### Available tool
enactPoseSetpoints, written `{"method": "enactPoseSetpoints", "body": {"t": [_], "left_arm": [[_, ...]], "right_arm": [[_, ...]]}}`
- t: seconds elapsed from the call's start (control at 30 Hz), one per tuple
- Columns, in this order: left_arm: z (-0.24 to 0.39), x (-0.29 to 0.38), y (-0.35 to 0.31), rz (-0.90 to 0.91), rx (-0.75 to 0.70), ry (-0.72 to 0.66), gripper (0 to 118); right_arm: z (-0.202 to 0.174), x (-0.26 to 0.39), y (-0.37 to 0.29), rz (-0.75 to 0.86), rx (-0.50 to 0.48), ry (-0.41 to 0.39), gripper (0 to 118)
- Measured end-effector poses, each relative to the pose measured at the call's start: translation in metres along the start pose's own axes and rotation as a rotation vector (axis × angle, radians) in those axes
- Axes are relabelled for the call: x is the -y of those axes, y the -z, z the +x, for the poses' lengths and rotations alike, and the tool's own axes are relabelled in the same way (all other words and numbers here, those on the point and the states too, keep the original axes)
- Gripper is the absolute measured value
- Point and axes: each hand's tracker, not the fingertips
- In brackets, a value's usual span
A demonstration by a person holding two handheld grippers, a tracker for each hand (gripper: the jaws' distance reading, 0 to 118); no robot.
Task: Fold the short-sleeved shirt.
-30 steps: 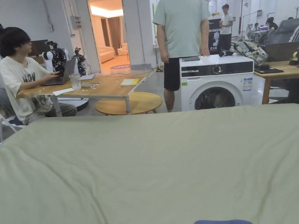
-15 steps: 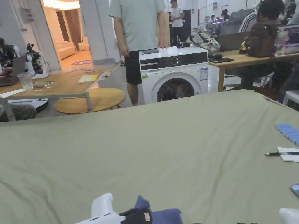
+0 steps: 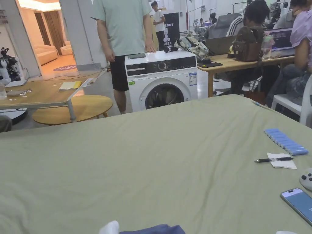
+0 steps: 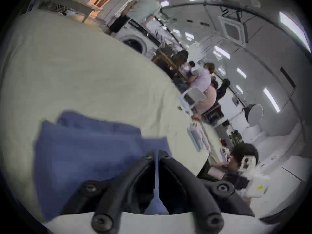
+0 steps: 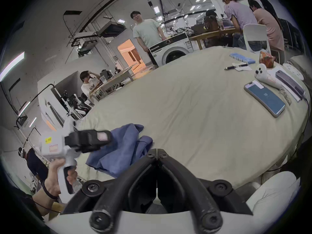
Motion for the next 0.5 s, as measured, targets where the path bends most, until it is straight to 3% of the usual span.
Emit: {"method": "enactPoseSetpoints", "body": {"t": [0.07, 0.13, 0.3, 0.33, 0.37, 0.4, 0.43, 0.5], "left_arm": [[0.0, 0.015, 0.029, -0.111, 0.002, 0.024, 0], [-0.001, 0.026, 0.052, -0.186, -0.128, 0.097, 0], [0.003, 0.018, 0.037, -0.092, -0.025, 0.046, 1], [0.003, 0.015, 0.026, -0.078, -0.003, 0.044, 13], [0.003, 0.012, 0.013, -0.053, 0.02, 0.048, 35], [0.002, 0.008, -0.004, -0.011, 0.016, 0.051, 72], [0.0, 0.005, -0.015, 0.006, 0.014, 0.054, 88], [-0.008, -0.003, -0.049, 0.065, 0.021, 0.04, 91]], "right_arm": [[-0.005, 0.002, 0.004, -0.011, 0.002, -0.009, 0], [-0.012, 0.005, 0.005, -0.022, -0.005, -0.026, 0], [-0.029, 0.007, 0.014, -0.039, -0.033, -0.052, 0], [-0.032, 0.006, 0.019, -0.047, -0.042, -0.056, 0], [-0.037, 0.005, 0.027, -0.056, -0.056, -0.064, 0], [-0.043, 0.003, 0.037, -0.07, -0.075, -0.074, 0], [-0.047, 0.002, 0.045, -0.081, -0.089, -0.08, 0], [-0.058, -0.002, 0.068, -0.133, -0.138, -0.099, 0]]}}
